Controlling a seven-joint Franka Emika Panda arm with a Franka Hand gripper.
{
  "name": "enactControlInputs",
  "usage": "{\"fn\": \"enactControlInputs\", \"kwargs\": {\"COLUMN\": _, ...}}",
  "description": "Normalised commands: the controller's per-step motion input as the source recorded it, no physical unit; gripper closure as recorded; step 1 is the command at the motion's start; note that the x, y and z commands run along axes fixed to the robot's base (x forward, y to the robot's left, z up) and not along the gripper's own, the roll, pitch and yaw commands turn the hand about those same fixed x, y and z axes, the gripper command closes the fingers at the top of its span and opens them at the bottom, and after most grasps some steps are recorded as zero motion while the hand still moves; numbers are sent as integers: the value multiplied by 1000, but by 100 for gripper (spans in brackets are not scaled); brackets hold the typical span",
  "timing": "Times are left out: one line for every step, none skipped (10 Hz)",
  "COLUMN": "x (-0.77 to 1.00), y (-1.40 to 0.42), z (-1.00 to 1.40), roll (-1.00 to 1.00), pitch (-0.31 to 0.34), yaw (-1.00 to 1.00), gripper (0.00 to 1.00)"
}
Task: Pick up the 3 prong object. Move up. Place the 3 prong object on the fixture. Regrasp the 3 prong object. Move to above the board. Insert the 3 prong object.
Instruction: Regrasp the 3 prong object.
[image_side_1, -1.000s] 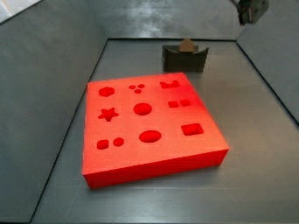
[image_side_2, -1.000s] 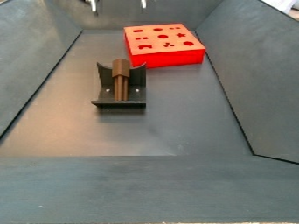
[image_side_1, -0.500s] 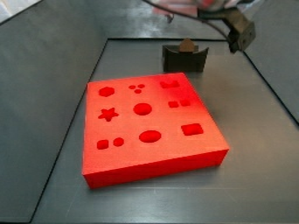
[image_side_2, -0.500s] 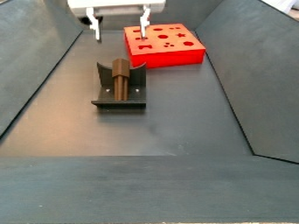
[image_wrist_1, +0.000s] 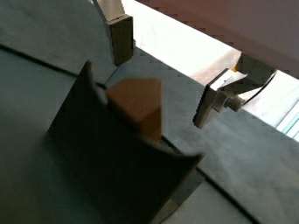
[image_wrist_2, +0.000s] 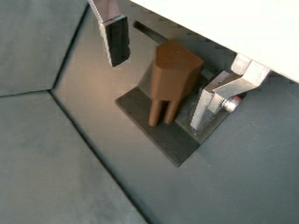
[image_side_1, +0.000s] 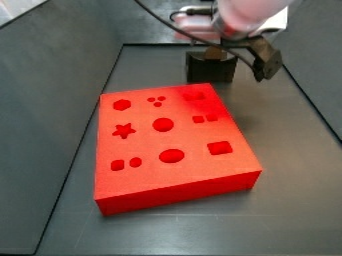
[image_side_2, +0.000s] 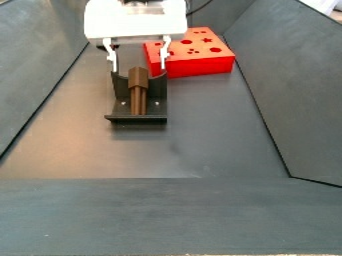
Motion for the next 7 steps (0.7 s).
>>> {"fn": "enactControlInputs", "kwargs": {"x": 98, "y": 1, "z": -688, "roll": 53, "pitch": 20, "yaw": 16, "gripper": 0}}
{"fn": "enactControlInputs", "kwargs": {"x": 85, "y": -3, "z": -564, "roll": 56, "pitch": 19, "yaw": 29, "gripper": 0}}
{"fn": "enactControlInputs", "kwargs": {"x": 79, "y": -5, "z": -433, "roll": 59, "pitch": 17, "yaw": 39, "gripper": 0}}
{"fn": "enactControlInputs", "kwargs": {"x": 80, "y": -6, "z": -264, "roll": 63, "pitch": 12, "yaw": 52, "gripper": 0}}
{"fn": "enactControlInputs", "kwargs": {"x": 36, "y": -25, "z": -195, "roll": 60, "pitch": 23, "yaw": 52, "gripper": 0}}
{"fn": "enactControlInputs", "kwargs": {"x": 23, "y": -39, "z": -173, "roll": 68, "pitch": 13, "yaw": 47, "gripper": 0}}
{"fn": "enactControlInputs", "kwargs": {"x": 24, "y": -41, "z": -172, "roll": 68, "pitch": 12, "yaw": 47, "gripper": 0}}
